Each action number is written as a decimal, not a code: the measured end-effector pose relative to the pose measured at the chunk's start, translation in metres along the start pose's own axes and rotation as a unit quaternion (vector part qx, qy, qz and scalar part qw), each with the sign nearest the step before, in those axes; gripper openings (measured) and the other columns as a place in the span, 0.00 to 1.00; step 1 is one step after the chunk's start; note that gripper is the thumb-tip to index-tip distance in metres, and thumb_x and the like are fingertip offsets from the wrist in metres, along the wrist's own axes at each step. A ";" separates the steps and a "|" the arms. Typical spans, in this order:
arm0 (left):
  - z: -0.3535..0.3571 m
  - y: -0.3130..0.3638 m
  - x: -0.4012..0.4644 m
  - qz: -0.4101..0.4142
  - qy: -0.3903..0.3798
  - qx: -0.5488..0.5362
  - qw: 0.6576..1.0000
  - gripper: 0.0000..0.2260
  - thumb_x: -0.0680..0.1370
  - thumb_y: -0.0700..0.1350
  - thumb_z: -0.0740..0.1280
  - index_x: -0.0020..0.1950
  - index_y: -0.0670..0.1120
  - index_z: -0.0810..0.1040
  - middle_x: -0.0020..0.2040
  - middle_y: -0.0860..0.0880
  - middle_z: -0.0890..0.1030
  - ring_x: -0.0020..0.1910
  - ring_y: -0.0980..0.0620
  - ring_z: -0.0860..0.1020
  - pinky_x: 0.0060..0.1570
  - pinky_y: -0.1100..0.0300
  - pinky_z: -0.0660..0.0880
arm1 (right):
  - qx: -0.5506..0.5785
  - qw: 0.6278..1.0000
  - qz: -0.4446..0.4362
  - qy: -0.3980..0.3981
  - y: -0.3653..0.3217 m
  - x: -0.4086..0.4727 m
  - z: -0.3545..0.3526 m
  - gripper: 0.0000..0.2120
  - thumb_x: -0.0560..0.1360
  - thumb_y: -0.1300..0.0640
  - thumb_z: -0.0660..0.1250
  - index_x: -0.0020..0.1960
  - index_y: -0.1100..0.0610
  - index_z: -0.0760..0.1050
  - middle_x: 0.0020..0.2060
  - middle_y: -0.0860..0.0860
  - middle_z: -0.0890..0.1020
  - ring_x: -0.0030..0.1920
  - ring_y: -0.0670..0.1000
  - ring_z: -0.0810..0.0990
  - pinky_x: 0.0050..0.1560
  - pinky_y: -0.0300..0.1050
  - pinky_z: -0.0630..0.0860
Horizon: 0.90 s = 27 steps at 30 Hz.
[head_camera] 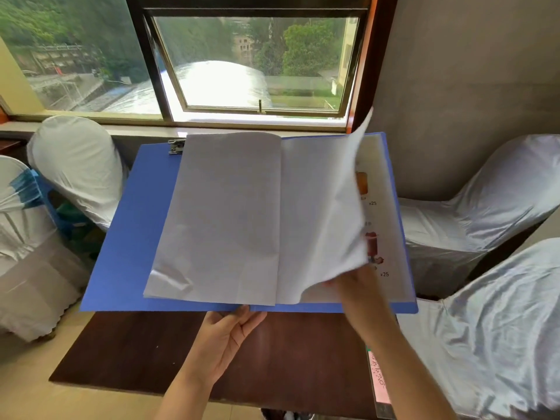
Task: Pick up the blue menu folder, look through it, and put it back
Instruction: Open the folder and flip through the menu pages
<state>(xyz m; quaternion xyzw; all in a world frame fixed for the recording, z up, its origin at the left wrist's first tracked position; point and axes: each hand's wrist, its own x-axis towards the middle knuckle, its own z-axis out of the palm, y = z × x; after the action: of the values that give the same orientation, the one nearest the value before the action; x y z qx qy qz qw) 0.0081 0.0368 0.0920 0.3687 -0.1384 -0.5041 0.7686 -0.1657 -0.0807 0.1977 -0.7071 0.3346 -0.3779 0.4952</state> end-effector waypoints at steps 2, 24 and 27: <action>0.002 -0.001 0.000 -0.002 -0.008 0.003 1.000 0.18 0.71 0.33 0.65 0.59 0.45 0.77 0.54 0.41 0.83 0.53 0.41 0.81 0.45 0.53 0.81 | -0.145 0.983 -0.108 -0.042 -0.003 -0.001 0.021 0.19 0.77 0.53 0.55 0.68 0.44 0.64 0.66 0.44 0.70 0.67 0.41 0.66 0.62 0.31 0.66; 0.017 -0.004 -0.009 0.008 -0.046 0.053 0.998 0.22 0.72 0.38 0.62 0.66 0.45 0.70 0.56 0.45 0.83 0.53 0.49 0.82 0.42 0.59 0.81 | -0.364 0.892 -0.202 -0.177 0.017 -0.014 0.092 0.23 0.80 0.48 0.48 0.74 0.47 0.52 0.77 0.51 0.50 0.75 0.49 0.39 0.73 0.50 0.35; 0.013 -0.002 -0.006 0.002 -0.054 0.023 0.998 0.21 0.72 0.33 0.62 0.64 0.44 0.73 0.55 0.40 0.83 0.52 0.45 0.82 0.44 0.56 0.81 | -0.234 0.935 -0.193 -0.182 0.005 -0.009 0.074 0.21 0.80 0.51 0.52 0.72 0.48 0.59 0.75 0.48 0.59 0.74 0.44 0.53 0.74 0.43 0.54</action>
<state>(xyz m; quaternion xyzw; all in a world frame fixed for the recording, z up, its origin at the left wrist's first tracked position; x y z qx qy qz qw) -0.0039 0.0361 0.1008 0.3583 -0.1921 -0.5184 0.7523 -0.1062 -0.0418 0.1743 -0.9107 0.1747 -0.2417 0.2859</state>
